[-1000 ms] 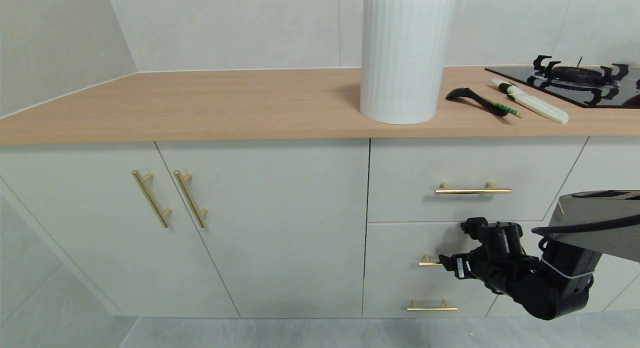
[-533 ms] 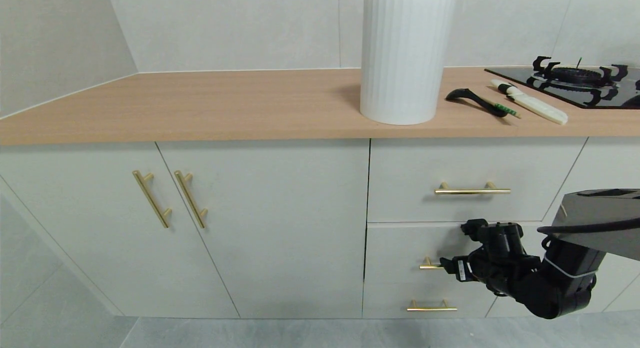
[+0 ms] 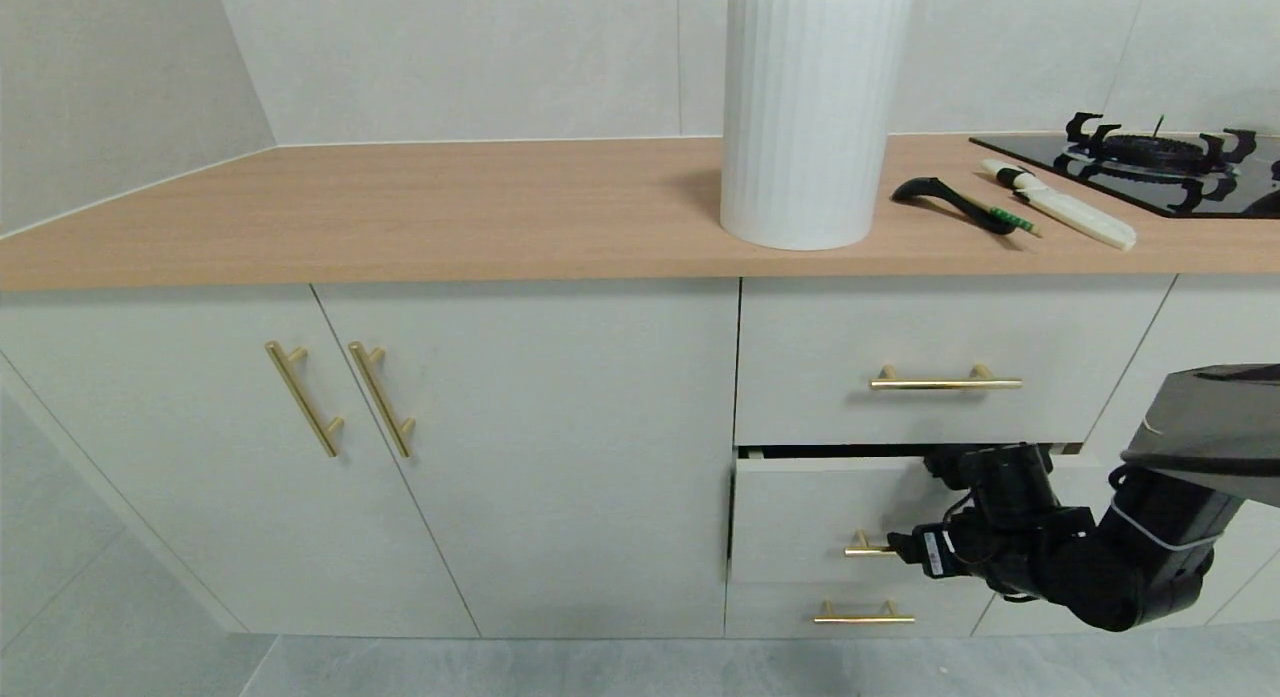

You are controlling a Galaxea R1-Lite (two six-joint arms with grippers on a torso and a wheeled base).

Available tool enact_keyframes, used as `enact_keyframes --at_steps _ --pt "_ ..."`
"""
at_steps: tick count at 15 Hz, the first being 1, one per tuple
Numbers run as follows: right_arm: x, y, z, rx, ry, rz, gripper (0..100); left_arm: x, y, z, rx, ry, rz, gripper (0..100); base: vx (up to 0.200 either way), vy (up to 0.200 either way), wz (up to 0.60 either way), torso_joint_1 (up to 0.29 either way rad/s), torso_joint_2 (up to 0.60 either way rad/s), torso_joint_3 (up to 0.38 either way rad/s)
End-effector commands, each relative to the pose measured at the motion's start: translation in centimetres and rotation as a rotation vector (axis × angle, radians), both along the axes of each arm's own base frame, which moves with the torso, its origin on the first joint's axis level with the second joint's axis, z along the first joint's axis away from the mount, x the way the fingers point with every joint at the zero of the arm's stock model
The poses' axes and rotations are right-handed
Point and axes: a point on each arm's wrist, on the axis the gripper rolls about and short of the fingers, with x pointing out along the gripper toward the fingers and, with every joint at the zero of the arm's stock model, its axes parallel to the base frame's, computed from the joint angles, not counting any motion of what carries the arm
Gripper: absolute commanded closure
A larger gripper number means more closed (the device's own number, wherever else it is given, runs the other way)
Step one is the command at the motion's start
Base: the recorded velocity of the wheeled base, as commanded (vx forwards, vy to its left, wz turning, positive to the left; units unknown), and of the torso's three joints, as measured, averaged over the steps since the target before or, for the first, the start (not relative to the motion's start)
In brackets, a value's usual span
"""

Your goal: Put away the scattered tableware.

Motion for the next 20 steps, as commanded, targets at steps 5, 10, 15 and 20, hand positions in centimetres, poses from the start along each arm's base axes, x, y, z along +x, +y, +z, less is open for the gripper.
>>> enact_keyframes --at_steps 5,10,15,20 --pt "-4.9 1.0 9.8 0.055 0.015 0.136 0 0.0 0.0 0.0 0.0 0.0 0.001 0 0.0 0.0 0.0 0.0 0.0 0.0" --pt "-6.6 1.6 14.5 0.111 -0.151 0.159 0 0.0 0.0 0.0 0.0 0.0 0.001 0 0.0 0.0 0.0 0.0 0.0 0.0" --pt "-4.4 2.1 12.6 0.1 -0.236 0.059 0 0.0 0.0 0.0 0.0 0.0 0.001 0 0.0 0.0 0.0 0.0 0.0 0.0" --pt "-2.2 2.6 8.7 0.061 -0.211 0.016 0 0.0 0.0 0.0 0.0 0.0 0.001 0 0.0 0.0 0.0 0.0 0.0 0.0"
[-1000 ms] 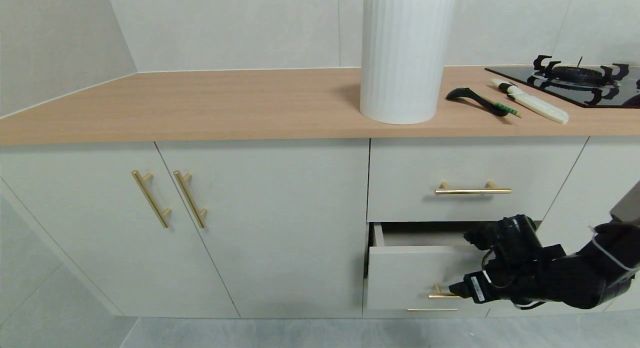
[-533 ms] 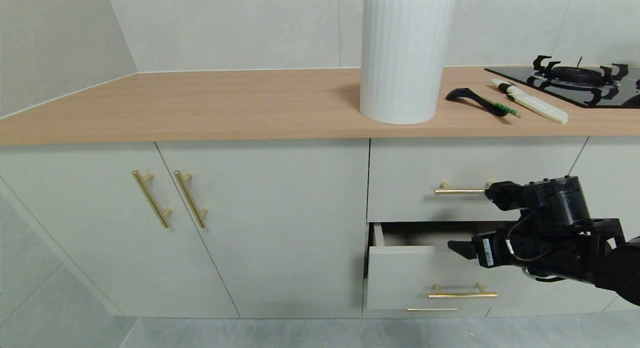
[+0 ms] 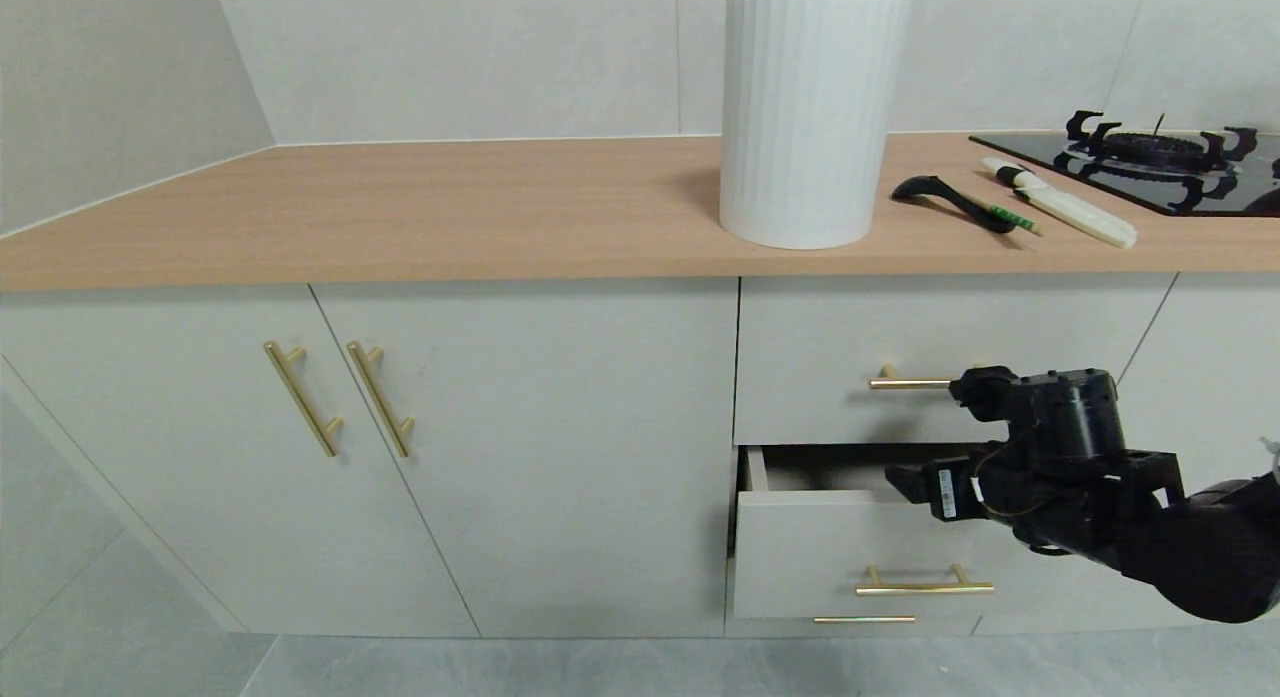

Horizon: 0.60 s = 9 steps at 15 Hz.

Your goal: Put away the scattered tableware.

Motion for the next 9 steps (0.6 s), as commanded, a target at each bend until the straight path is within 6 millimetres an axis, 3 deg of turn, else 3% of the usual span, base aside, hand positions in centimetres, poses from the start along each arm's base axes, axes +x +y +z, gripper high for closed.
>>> enact_keyframes --at_steps 1,9 --pt "1.15 0.24 -2.93 -0.031 0.049 -0.024 0 0.0 0.0 0.0 0.0 0.0 0.0 0 0.0 0.0 0.0 0.0 0.0 0.0" --pt "1.1 0.11 -2.8 -0.03 0.038 -0.029 0 0.0 0.0 0.0 0.0 0.0 0.0 0 0.0 0.0 0.0 0.0 0.0 0.0"
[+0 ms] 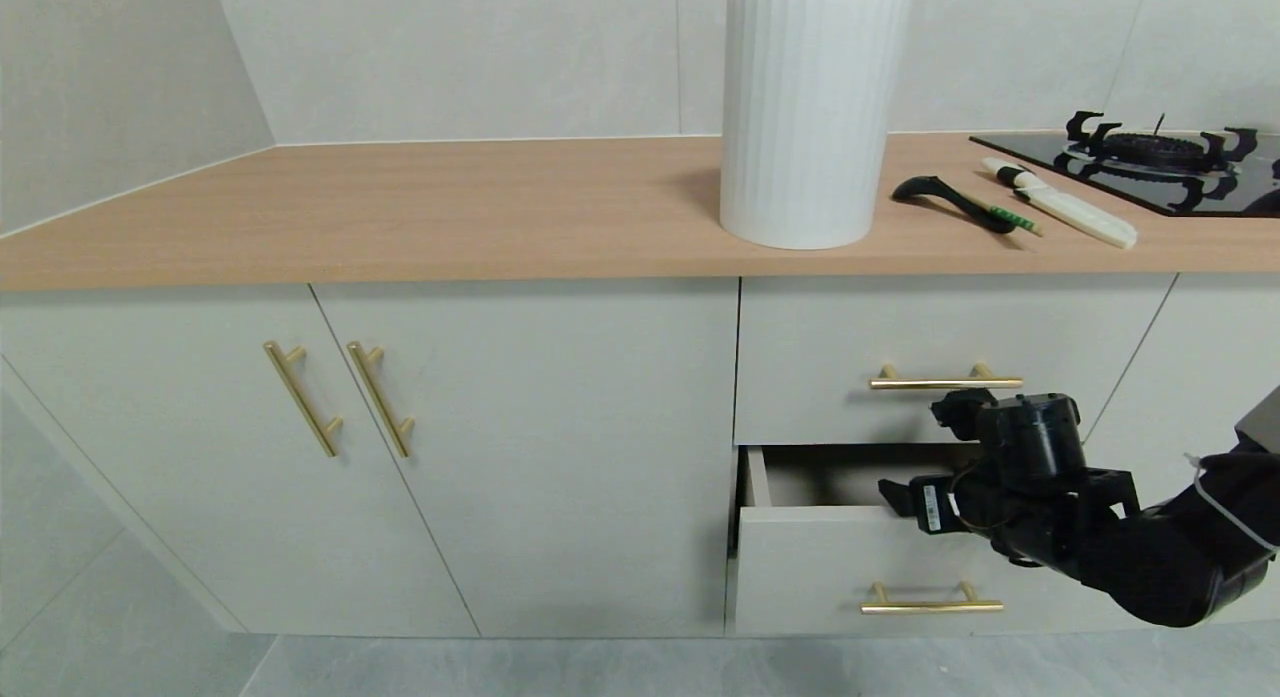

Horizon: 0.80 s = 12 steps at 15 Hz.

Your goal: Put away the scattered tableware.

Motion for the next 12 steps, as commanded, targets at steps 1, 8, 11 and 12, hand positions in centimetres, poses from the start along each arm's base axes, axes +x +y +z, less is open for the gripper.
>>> enact_keyframes --at_steps 1,8,11,12 --pt "-0.1 0.0 0.2 0.001 -0.003 0.001 0 0.0 0.0 0.0 0.0 0.0 0.0 0 0.0 0.0 0.0 0.0 0.0 0.0" --pt "-2.3 -0.6 2.6 -0.012 0.086 0.034 0 0.0 0.0 0.0 0.0 0.0 0.0 0 0.0 0.0 0.0 0.0 0.0 0.0" --pt "-3.4 -0.8 3.5 -0.025 0.146 0.058 0 0.0 0.0 0.0 0.0 0.0 0.0 0 0.0 0.0 0.0 0.0 0.0 0.0" --pt "-3.8 -0.8 3.6 -0.036 0.172 0.063 0 0.0 0.0 0.0 0.0 0.0 0.0 0 0.0 0.0 0.0 0.0 0.0 0.0"
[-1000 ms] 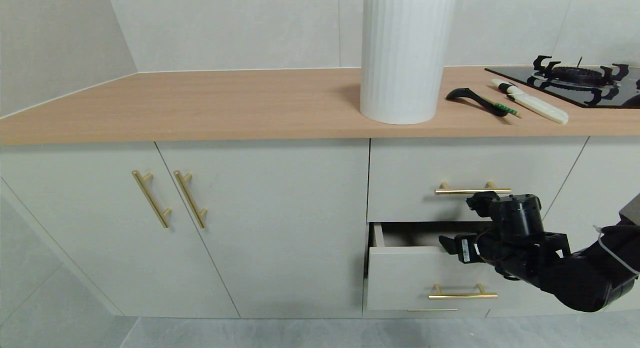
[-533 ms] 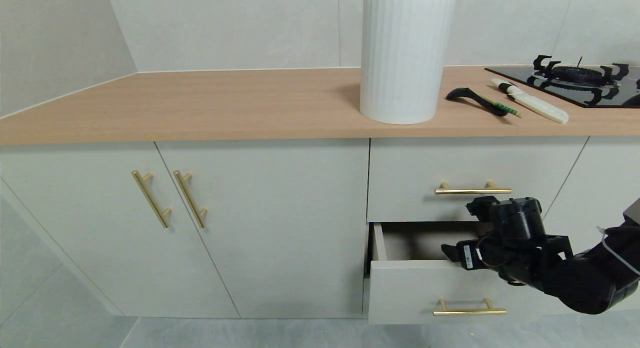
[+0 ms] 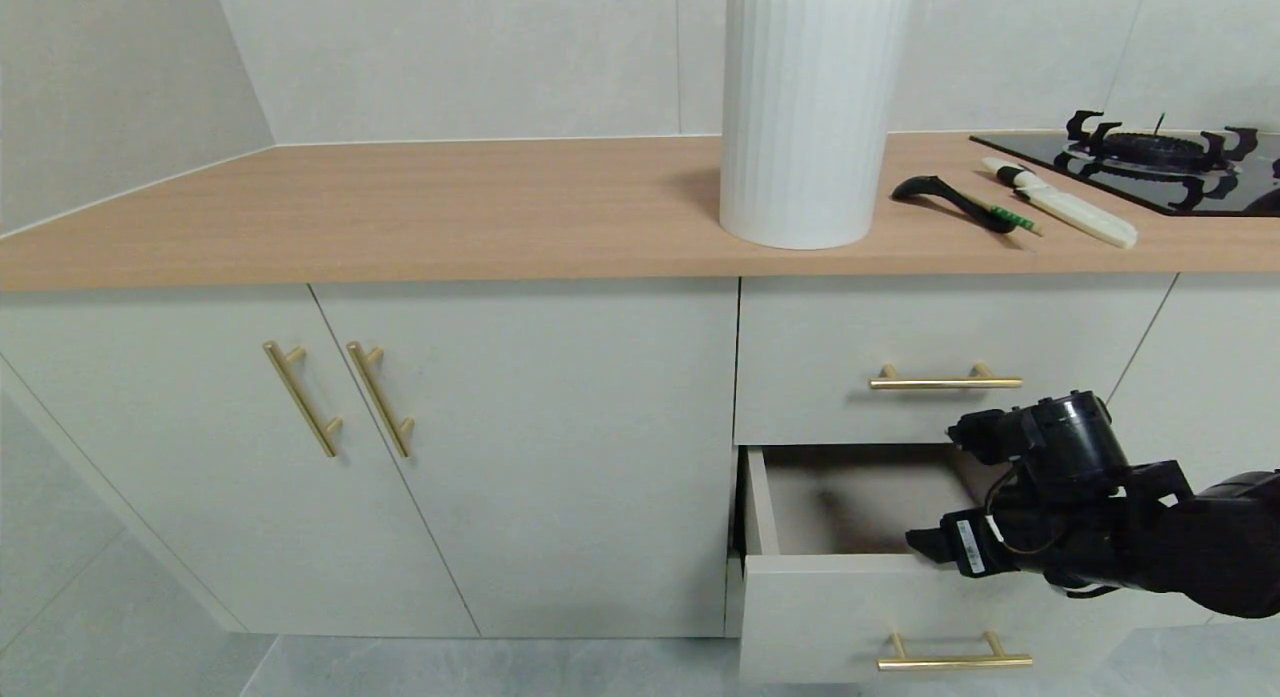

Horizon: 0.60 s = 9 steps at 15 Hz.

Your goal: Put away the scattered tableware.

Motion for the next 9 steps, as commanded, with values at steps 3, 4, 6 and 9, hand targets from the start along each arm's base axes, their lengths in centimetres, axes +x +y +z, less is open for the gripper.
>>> enact_keyframes --at_steps 3,4,6,9 --pt "-1.1 0.0 1.5 -0.025 0.014 0.036 0 0.0 0.0 0.0 0.0 0.0 0.0 0 0.0 0.0 0.0 0.0 0.0 0.0" --pt "-1.4 0.0 1.5 -0.04 0.038 0.045 0 0.0 0.0 0.0 0.0 0.0 0.0 0 0.0 0.0 0.0 0.0 0.0 0.0" --pt "-2.0 -0.1 1.6 -0.07 0.081 0.067 0 0.0 0.0 0.0 0.0 0.0 0.0 0 0.0 0.0 0.0 0.0 0.0 0.0" --pt "-2.8 -0.4 1.8 -0.111 0.124 0.1 0 0.0 0.0 0.0 0.0 0.0 0.0 0 0.0 0.0 0.0 0.0 0.0 0.0"
